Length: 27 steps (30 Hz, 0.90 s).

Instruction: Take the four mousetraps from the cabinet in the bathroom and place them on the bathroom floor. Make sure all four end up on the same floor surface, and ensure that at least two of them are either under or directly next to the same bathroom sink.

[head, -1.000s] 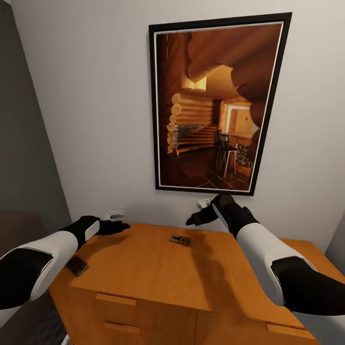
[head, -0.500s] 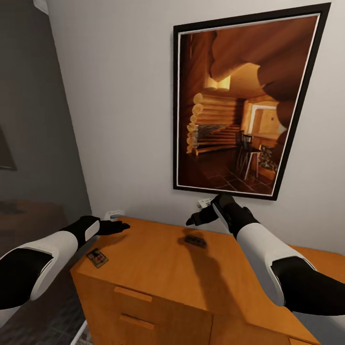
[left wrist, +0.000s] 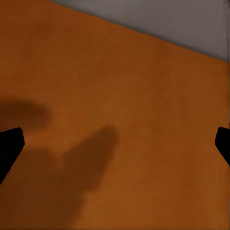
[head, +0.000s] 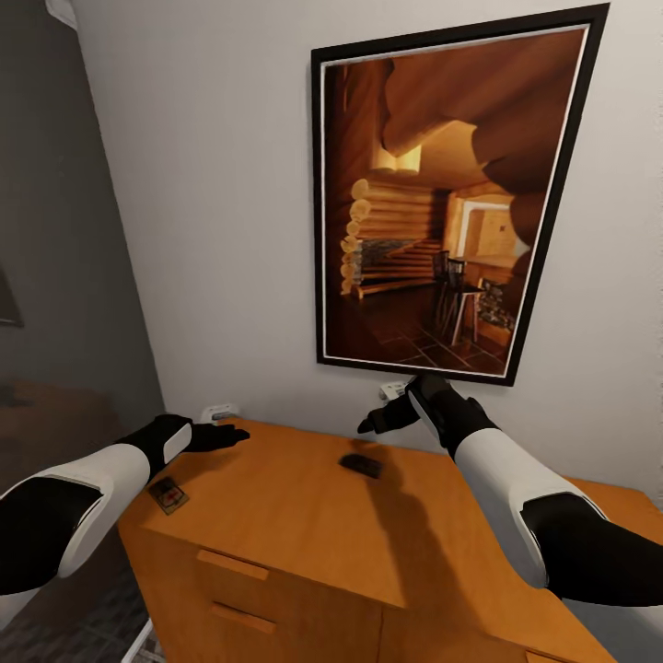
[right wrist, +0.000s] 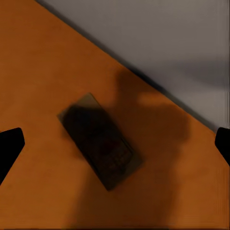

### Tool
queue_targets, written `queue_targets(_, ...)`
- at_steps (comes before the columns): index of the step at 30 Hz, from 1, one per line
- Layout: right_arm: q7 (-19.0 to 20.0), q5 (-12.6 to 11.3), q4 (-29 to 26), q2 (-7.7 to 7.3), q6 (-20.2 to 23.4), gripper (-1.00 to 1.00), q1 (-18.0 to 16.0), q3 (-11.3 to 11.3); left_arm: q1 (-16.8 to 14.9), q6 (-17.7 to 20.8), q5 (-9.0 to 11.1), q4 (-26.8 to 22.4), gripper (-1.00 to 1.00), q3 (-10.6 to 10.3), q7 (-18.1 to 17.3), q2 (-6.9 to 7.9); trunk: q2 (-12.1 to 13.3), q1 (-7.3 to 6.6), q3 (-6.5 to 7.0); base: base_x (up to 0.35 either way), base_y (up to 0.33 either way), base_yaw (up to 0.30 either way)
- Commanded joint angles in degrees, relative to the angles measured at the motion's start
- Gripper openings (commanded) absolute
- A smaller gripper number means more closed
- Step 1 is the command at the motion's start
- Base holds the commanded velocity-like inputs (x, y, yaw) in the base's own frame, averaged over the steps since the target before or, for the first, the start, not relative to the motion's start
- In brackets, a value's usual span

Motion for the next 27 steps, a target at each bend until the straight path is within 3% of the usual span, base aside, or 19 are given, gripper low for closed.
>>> queue_targets(1, 0.47, 0.61, -0.07, -0.01, 0.11, 1.00, -0.04, 0.09, -0.04, 0.34, 0.55, -0.07, 1.00, -0.48, -0.12, 0.02, -0.05, 0.00, -0.08, 0.000, -0.063, 0.001)
queue_targets(18, 0.54, 0.62, -0.05, -0.01, 0.07, 1.00, -0.04, 0.09, -0.03, 0.34, 0.56, -0.11, 1.00, -0.48, -0.09, 0.03, -0.05, 0.00, -0.08, 0.000, -0.019, 0.000)
queue_targets(27, 0.55, 0.62, -0.05, -0.01, 0.07, 1.00, -0.04, 0.09, -0.02, 0.34, 0.55, -0.10, 1.00, -0.48, -0.07, 0.08, -0.05, 0.00, -0.08, 0.000, -0.132, 0.000)
